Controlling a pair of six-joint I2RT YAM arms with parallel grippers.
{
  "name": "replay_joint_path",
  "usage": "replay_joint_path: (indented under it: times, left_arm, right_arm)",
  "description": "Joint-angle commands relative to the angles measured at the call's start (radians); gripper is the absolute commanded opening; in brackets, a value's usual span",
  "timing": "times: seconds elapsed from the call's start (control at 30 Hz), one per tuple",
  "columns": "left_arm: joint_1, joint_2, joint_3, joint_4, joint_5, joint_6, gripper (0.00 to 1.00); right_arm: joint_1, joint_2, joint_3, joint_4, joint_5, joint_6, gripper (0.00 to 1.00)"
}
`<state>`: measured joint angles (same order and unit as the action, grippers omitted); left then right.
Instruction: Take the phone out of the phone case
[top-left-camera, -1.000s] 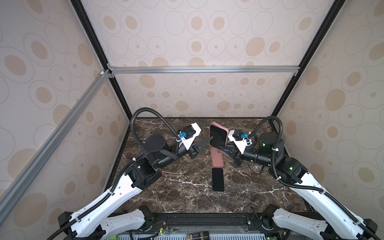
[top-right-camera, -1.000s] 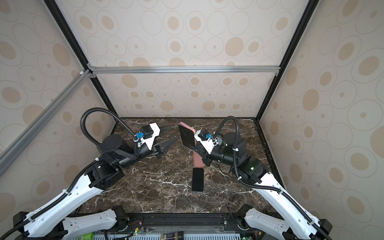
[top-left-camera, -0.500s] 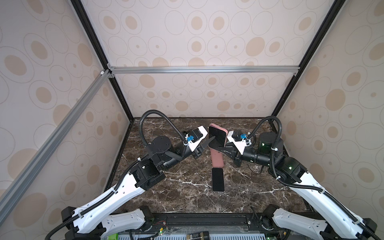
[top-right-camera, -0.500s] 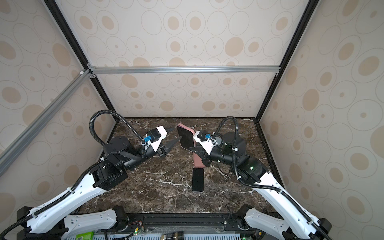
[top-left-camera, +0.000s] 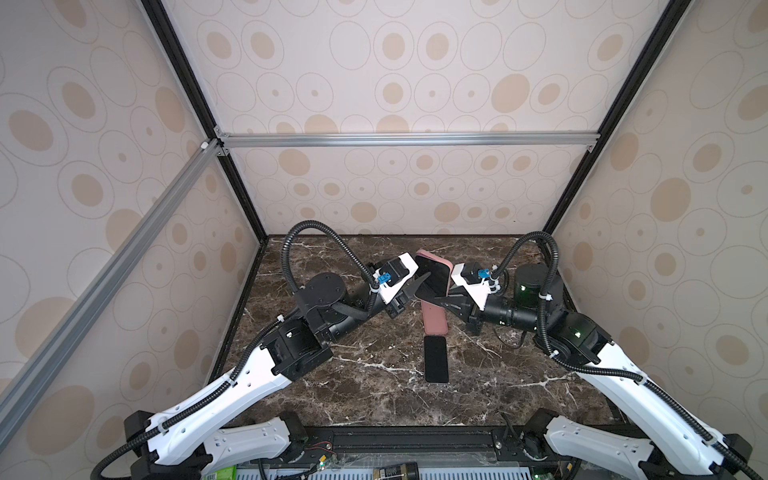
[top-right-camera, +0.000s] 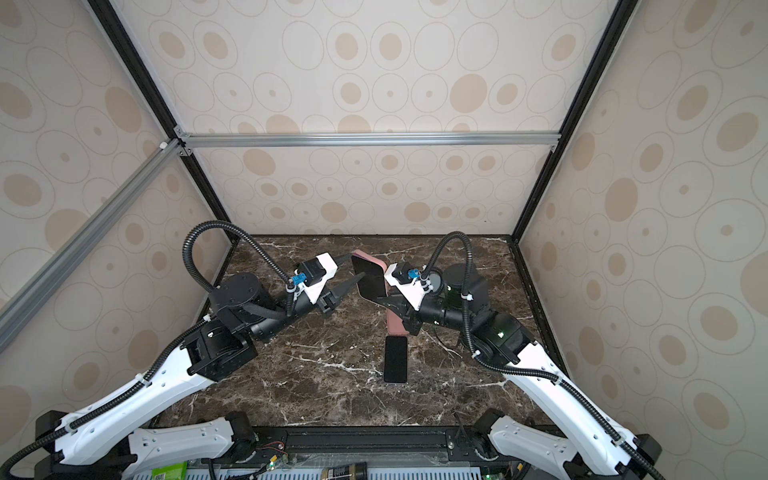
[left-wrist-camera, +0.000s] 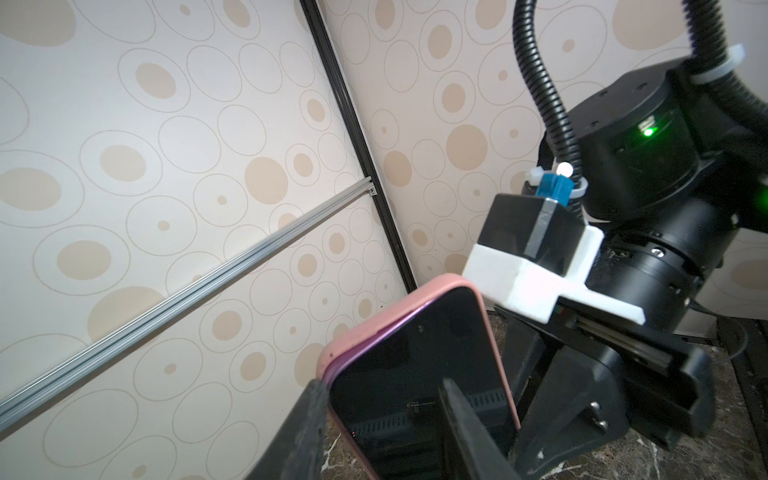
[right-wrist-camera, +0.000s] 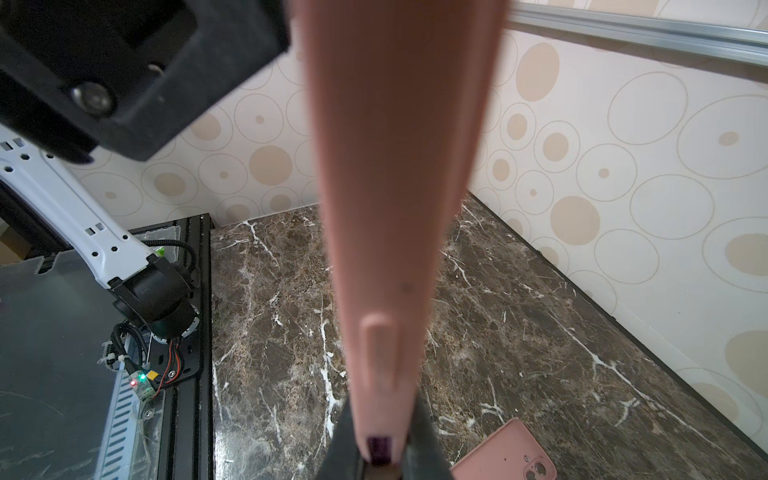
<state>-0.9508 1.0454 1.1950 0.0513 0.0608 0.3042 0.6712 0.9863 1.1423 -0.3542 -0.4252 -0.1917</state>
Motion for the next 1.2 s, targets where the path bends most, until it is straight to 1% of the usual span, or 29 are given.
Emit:
replay_joint_path:
  times: [0.0,0.3,0.43,0.53,0.83,1.17]
  left_arm:
    - [-0.012,0.005,0.012,0.016,-0.006,0.029,0.43]
    - [-0.013,0.019,0.016,-0.005,0.016,0.018,0.43]
    - [-0.012,0.027,0.014,-0.018,0.044,0.010,0.43]
    - [-0.011,0.039,0.026,-0.044,0.069,0.004,0.42]
    - [-0.012,0.070,0.054,-0.109,0.112,0.003,0.38]
    - [-0.013,0.090,0.077,-0.154,0.139,0.014,0.37]
  right_arm:
    - [0.008,-0.008,0.013,0.051,-0.040,-0.025,0.00]
    - [0.009,-0.008,0.014,0.049,-0.052,-0.033,0.00]
    - [0.010,-0.008,0.012,0.053,-0.060,-0.043,0.00]
    - [0.009,-0.014,0.007,0.064,-0.068,-0.055,0.00]
    - [0.013,-0.017,-0.001,0.072,-0.127,-0.123,0.00]
    - [0.027,-0.006,0.011,0.032,-0.171,-0.187,0.00]
